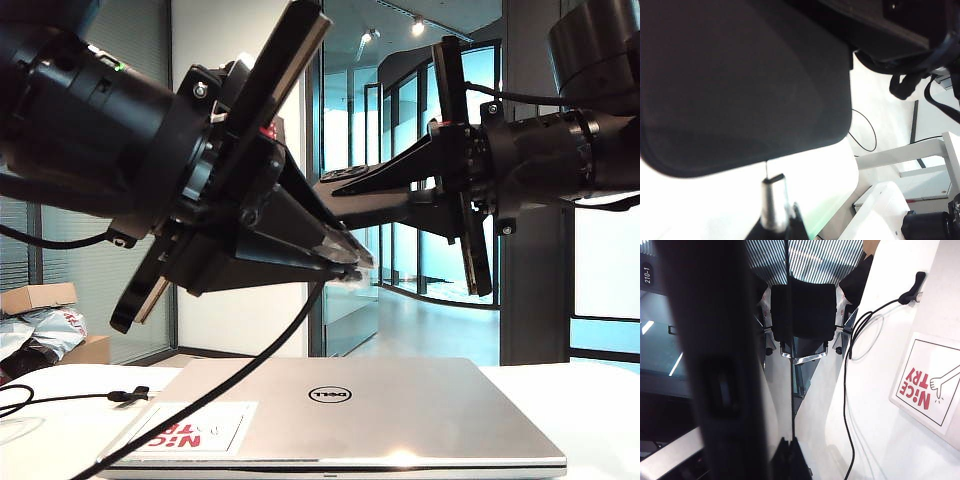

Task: Pick up the charging cable and the phone, plug the charging cable into the charging port on the phone, and finally place them back on the table.

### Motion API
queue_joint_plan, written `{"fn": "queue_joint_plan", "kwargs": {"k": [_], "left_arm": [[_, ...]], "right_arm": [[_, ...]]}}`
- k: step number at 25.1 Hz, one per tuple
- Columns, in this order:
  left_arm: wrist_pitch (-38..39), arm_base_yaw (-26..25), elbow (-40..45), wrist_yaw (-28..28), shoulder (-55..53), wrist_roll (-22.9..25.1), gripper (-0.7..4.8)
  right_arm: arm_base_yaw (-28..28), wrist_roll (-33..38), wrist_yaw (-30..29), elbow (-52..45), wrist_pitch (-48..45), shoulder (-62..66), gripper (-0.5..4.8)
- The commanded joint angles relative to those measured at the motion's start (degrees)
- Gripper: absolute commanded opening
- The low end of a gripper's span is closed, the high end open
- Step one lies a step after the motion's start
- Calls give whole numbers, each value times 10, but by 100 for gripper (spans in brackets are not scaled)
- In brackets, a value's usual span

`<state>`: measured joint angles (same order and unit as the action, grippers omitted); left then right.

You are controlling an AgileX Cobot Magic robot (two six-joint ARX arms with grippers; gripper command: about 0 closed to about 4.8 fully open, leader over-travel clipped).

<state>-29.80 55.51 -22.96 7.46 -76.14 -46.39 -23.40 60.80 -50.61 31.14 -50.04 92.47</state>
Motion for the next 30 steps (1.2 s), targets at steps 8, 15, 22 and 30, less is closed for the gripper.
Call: {"fn": "queue_joint_plan", "kwargs": {"k": [8,15,22,30], "left_arm": [[-7,0,-2,1,1,10,-6],[-7,0,-2,1,1,10,-6],[-7,0,-2,1,1,9,-6],[-7,0,-2,1,1,10,-6]], "right_arm": [[-1,-9,-12,4,-25,-5,-6],[-1,-10,-20,4,-26,-5,-6],[-1,-7,-9,4,-29,-5,-6],[-1,-3,2,5,-30,-5,-6]]}}
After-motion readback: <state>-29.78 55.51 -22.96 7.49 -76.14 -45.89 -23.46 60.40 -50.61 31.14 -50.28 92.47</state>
